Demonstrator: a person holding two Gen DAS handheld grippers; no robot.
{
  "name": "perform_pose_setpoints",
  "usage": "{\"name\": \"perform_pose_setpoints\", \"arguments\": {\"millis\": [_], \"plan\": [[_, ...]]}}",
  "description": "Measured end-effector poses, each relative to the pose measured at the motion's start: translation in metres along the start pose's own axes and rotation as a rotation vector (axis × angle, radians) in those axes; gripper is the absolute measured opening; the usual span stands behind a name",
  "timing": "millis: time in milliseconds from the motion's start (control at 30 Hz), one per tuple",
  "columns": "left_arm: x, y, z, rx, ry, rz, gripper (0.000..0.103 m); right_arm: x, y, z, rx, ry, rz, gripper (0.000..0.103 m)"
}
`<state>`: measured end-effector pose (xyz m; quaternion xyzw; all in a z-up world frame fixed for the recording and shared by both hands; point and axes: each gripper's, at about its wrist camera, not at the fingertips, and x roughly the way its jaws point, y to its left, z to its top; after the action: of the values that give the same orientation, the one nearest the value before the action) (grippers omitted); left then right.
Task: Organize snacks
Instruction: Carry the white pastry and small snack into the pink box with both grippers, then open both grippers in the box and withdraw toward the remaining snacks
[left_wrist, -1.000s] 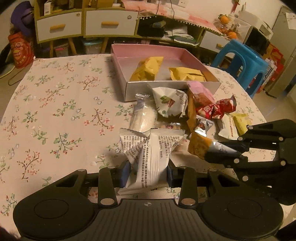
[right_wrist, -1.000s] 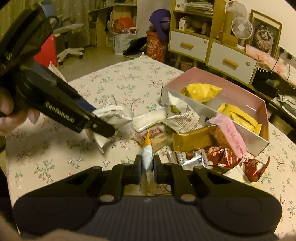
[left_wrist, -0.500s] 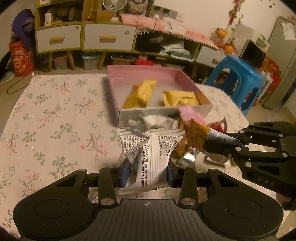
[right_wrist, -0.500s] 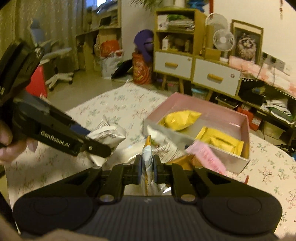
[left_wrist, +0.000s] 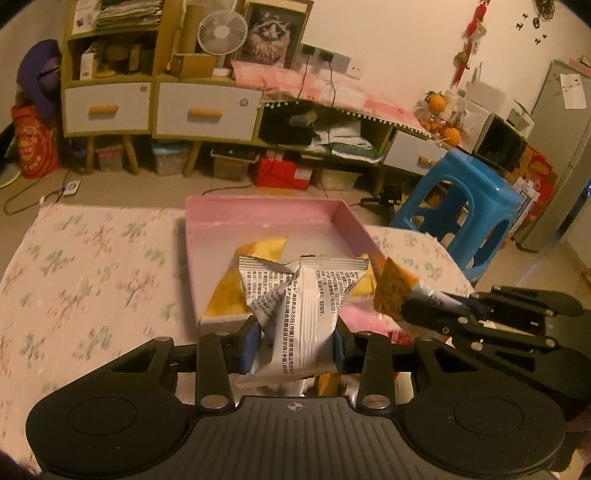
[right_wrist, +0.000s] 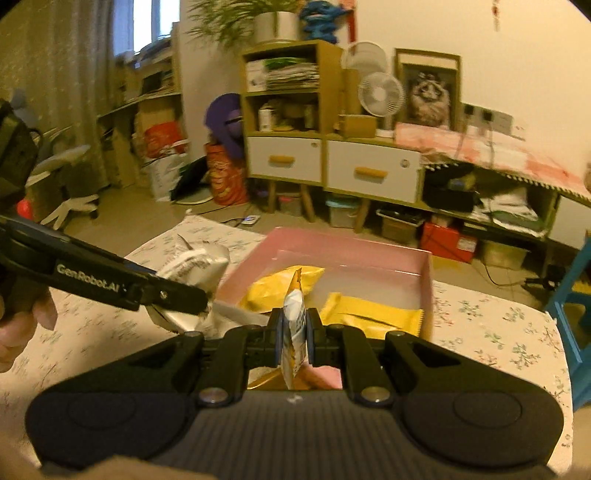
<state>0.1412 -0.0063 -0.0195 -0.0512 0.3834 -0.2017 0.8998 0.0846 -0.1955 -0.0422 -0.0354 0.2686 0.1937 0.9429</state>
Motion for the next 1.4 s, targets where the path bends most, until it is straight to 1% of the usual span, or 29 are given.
{"name": "perform_pose_setpoints", "arguments": {"millis": [167, 367, 500, 700, 833, 1033, 1167, 1233, 1333, 1400], "plan": [[0.035, -0.004, 0.016, -0.007, 0.027, 0.0, 0.037, 0.016, -0.015, 0.006, 0.008, 0.011, -0.014, 0.011], [0.072, -0.001, 0.022, -0.038, 0.073, -0.002, 0.037, 0.036, -0.032, 0.012, 0.036, 0.015, -0.01, 0.011], [0.094, 0.0, 0.027, -0.042, 0.093, 0.007, 0.037, 0.051, -0.04, 0.011, 0.043, 0.036, -0.025, 0.011], [0.114, 0.002, 0.039, -0.023, 0.083, 0.038, 0.037, 0.065, -0.052, 0.015, 0.072, 0.052, -0.019, 0.011], [0.128, 0.007, 0.047, -0.041, 0.084, 0.05, 0.037, 0.074, -0.056, 0.018, 0.073, 0.066, -0.021, 0.011], [0.146, 0.011, 0.051, -0.035, 0.091, 0.106, 0.037, 0.088, -0.057, 0.018, 0.051, 0.095, -0.042, 0.011], [0.152, 0.017, 0.052, -0.056, 0.089, 0.108, 0.037, 0.091, -0.06, 0.018, 0.063, 0.1, -0.04, 0.011], [0.153, 0.017, 0.052, -0.049, 0.084, 0.117, 0.038, 0.092, -0.061, 0.019, 0.062, 0.103, -0.041, 0.013], [0.152, 0.014, 0.05, -0.022, 0.076, 0.121, 0.044, 0.09, -0.061, 0.021, 0.064, 0.1, -0.051, 0.023], [0.149, 0.01, 0.051, -0.01, 0.066, 0.119, 0.054, 0.086, -0.062, 0.022, 0.073, 0.096, -0.051, 0.026]]}}
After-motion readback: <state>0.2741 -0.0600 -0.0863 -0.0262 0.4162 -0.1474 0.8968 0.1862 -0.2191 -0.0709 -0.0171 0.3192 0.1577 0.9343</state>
